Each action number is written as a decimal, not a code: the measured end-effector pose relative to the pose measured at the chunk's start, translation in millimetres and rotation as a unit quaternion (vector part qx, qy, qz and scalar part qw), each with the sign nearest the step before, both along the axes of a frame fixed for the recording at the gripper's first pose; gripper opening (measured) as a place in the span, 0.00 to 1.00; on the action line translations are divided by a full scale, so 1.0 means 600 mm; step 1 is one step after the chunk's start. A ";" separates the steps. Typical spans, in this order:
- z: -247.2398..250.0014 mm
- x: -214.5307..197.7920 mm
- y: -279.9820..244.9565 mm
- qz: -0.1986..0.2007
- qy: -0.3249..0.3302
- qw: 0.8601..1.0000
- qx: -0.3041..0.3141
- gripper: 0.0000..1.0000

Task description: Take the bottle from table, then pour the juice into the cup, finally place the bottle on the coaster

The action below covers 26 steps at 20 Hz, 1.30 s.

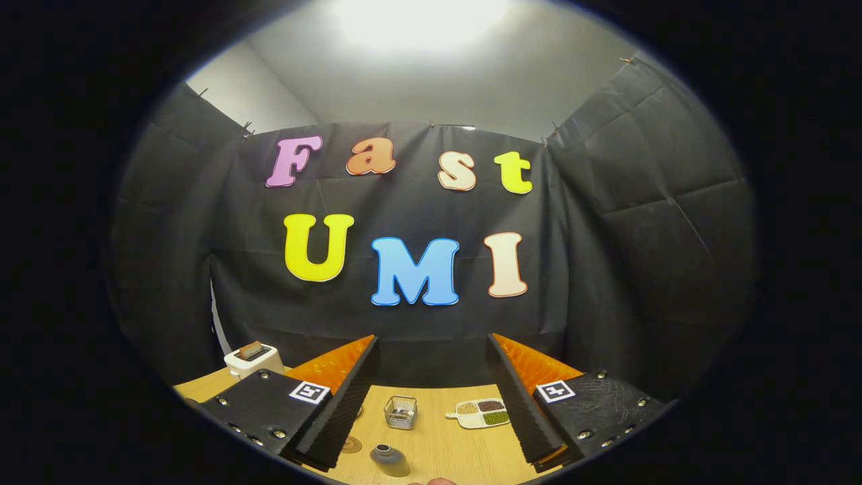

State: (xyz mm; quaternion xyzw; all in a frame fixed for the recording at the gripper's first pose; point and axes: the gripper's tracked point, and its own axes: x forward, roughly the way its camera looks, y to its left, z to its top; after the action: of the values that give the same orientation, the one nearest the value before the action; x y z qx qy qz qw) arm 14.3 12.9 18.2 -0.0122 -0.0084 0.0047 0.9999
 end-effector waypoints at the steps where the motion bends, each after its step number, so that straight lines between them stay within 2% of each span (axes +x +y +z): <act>1: 0.000 -0.001 0.002 0.000 -0.001 1.000 0.001 0.96; 12: -0.046 0.000 0.021 0.012 0.000 1.000 0.016 0.96; 17: -0.119 -0.008 0.048 0.032 0.002 0.999 0.015 0.96; 26: -0.315 -0.006 0.096 0.050 0.054 0.997 0.004 0.96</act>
State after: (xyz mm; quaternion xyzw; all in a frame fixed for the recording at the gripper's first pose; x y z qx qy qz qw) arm 10.9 70.3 -170.8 -0.0075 0.0450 0.0555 0.9974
